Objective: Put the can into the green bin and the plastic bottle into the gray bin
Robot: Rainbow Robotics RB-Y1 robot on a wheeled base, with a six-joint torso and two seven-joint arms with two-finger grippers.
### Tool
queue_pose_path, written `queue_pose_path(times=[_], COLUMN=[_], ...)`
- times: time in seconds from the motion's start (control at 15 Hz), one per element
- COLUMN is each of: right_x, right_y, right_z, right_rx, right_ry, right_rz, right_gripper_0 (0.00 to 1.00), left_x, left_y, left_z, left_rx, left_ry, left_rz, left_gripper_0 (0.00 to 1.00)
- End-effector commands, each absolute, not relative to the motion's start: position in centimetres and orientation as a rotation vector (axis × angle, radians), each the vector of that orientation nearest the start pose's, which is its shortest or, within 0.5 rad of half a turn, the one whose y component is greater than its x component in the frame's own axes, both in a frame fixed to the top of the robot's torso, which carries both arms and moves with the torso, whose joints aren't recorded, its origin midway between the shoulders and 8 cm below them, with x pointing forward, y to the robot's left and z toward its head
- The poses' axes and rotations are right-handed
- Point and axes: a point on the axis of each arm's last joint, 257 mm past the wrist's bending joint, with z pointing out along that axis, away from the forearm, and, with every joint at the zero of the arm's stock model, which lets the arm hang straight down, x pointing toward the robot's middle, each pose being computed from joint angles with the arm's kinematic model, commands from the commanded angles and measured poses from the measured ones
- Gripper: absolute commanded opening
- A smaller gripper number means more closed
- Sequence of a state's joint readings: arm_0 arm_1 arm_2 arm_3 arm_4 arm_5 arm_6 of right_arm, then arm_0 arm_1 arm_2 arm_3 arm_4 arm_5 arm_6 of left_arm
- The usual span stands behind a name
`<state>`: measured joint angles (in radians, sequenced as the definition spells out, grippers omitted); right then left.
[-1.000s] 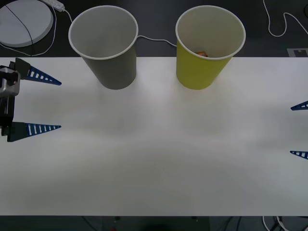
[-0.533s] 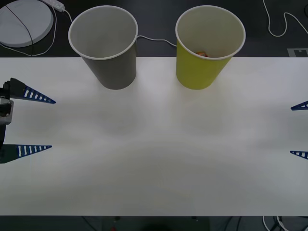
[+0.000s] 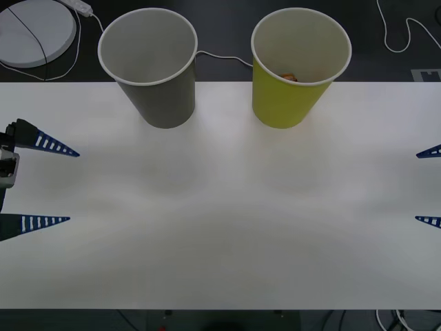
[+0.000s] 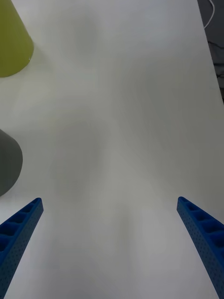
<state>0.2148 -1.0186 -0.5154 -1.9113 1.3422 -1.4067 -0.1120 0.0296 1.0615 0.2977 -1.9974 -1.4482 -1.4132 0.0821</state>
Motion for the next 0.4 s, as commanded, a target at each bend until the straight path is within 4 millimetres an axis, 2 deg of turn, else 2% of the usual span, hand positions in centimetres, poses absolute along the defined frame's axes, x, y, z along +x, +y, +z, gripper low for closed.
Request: queue_pose_path(times=[0.07,0.4], right_x=[34.27,34.27], right_y=[-34.14,-34.14], right_z=[-12.91,-12.91], right_rx=[-1.567,-1.567], right_ry=[1.646,1.646], right_rz=[0.160,0.160], right_gripper_0=[1.00,1.00], left_x=[35.24,35.24], left_y=[28.54,28.54], left_z=[-14.12,-14.12], left_rx=[1.887,1.887], left_ry=[1.475,1.475], left_rz=[-0.113,-0.113], left_gripper_0=[1.00,1.00])
